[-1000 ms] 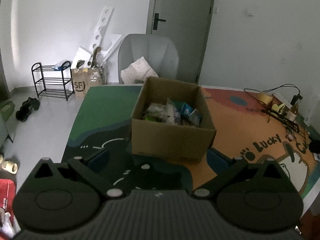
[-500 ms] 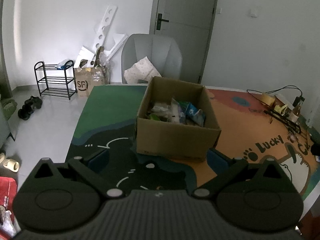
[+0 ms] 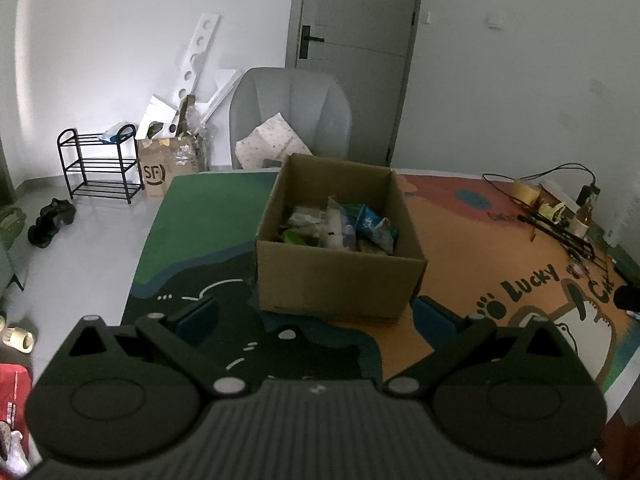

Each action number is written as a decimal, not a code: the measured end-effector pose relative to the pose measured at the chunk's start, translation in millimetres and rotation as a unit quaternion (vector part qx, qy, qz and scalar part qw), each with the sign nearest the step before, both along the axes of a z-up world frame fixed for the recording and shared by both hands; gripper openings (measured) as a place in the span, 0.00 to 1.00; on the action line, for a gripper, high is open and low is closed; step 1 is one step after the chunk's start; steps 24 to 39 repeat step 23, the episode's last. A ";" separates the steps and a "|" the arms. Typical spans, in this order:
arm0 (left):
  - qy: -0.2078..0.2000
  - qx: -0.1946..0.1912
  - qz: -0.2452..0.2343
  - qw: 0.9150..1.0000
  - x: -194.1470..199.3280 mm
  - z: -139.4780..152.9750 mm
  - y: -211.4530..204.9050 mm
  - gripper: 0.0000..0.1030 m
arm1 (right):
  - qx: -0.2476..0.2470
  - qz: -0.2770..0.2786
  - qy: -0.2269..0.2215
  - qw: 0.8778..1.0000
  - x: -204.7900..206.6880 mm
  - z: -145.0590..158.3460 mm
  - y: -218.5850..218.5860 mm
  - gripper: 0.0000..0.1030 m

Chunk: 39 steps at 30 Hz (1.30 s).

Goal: Organize snacks

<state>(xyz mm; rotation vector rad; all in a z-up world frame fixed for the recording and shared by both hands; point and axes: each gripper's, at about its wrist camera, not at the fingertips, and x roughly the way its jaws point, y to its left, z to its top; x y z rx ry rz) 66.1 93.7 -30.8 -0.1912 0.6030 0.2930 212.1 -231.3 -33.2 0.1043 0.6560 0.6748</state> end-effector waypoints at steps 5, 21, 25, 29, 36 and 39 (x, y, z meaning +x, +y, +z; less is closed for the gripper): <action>0.007 -0.006 0.000 1.000 1.3 -3.9 1.6 1.00 | 0.000 -0.002 0.002 1.000 -0.2 0.5 -0.3 1.00; 0.008 -0.008 0.003 1.000 1.7 -6.3 2.0 1.00 | 0.000 -0.002 0.006 1.000 1.1 -4.0 -3.5 1.00; 0.009 -0.012 0.002 1.000 2.0 -6.2 1.8 1.00 | 0.002 -0.002 0.006 1.000 1.3 -4.5 -3.5 1.00; 0.009 -0.012 0.002 1.000 2.0 -6.2 1.8 1.00 | 0.002 -0.002 0.006 1.000 1.3 -4.5 -3.5 1.00; 0.009 -0.012 0.002 1.000 2.0 -6.2 1.8 1.00 | 0.002 -0.002 0.006 1.000 1.3 -4.5 -3.5 1.00; 0.009 -0.012 0.002 1.000 2.0 -6.2 1.8 1.00 | 0.002 -0.002 0.006 1.000 1.3 -4.5 -3.5 1.00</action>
